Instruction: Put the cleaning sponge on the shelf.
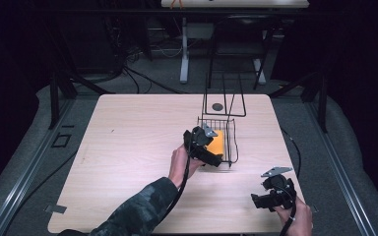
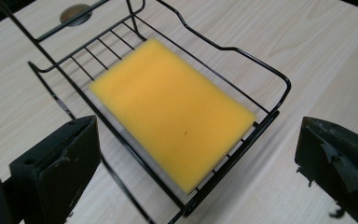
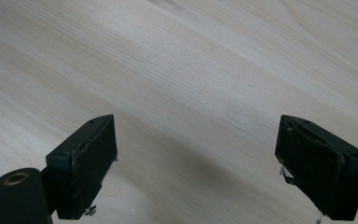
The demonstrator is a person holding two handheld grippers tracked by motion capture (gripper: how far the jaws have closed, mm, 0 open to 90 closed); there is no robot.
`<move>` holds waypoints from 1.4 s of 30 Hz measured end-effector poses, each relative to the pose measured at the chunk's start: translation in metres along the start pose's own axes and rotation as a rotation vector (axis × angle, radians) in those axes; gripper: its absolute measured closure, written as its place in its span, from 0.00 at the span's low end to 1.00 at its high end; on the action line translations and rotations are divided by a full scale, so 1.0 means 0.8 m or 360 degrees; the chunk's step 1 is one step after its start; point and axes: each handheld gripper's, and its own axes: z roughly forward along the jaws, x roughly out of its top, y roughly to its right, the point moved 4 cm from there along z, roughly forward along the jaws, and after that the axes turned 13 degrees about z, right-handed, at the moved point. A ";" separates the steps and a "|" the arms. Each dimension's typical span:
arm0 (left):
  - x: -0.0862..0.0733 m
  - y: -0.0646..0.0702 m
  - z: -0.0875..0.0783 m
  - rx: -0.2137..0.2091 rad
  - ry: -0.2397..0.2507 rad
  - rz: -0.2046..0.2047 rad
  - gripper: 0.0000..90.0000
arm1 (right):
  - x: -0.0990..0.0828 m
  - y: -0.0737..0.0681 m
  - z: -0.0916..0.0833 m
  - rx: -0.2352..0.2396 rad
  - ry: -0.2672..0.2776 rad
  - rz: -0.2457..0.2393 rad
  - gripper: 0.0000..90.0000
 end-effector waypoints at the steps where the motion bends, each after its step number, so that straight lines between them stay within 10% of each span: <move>1: -0.001 -0.001 -0.005 0.0006 0.0013 -0.0003 0.00 | 0.000 0.000 0.000 0.0000 0.0000 0.0000 0.13; 23: -0.068 -0.037 -0.095 0.0011 -0.0070 0.0046 0.01 | 0.000 0.002 0.000 -0.0014 -0.0002 0.0002 0.14; 42: -0.195 -0.086 -0.160 0.0168 -0.0251 -0.0200 0.00 | 0.000 0.002 0.003 -0.0006 -0.0011 0.0011 0.14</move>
